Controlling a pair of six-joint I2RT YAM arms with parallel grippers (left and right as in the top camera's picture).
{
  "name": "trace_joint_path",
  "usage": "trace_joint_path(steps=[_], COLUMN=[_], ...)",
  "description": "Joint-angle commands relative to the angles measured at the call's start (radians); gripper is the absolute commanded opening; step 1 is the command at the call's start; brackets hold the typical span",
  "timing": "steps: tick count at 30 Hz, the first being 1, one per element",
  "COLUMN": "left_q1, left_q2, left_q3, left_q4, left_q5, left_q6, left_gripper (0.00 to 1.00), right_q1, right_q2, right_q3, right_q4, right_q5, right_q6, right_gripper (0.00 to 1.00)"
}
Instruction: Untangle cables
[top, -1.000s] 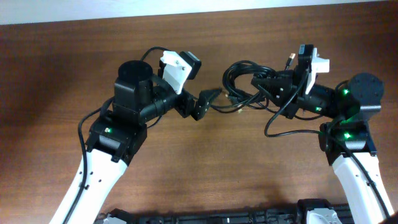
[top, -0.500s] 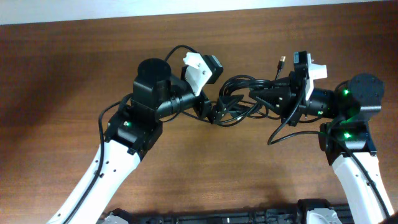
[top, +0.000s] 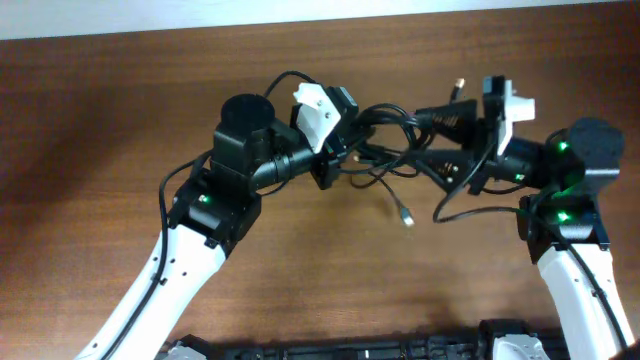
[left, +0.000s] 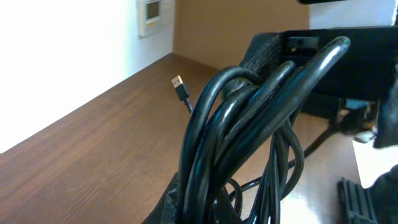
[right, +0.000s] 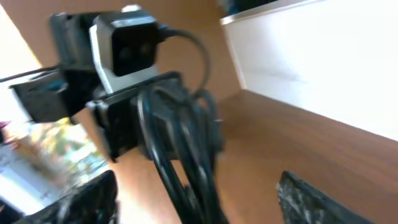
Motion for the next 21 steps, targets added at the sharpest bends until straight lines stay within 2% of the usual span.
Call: trace_joint_path(steps=[1, 7, 10, 17, 21], left_q1=[0.037, 0.043, 0.033, -0.016, -0.023], left_q2=[0.000, 0.000, 0.000, 0.000, 0.000], left_q3=[0.006, 0.006, 0.006, 0.006, 0.006], left_q4=[-0.001, 0.003, 0.019, 0.052, 0.052], left_q5=[-0.046, -0.045, -0.046, -0.046, -0.046], left_q6=[-0.063, -0.108, -0.129, -0.158, -0.158], left_gripper=[0.00, 0.00, 0.00, 0.00, 0.00], right_q1=[-0.070, -0.114, -0.114, -0.114, -0.114], right_q2=[0.009, 0.009, 0.009, 0.009, 0.009], right_q3=[0.008, 0.008, 0.008, 0.008, 0.008], right_q4=[-0.008, -0.047, -0.047, -0.029, 0.000], right_q5=[0.062, 0.054, 0.045, -0.082, -0.082], right_q6=[-0.006, -0.007, -0.008, -0.056, -0.056], right_gripper=[0.82, 0.80, 0.71, 0.69, 0.50])
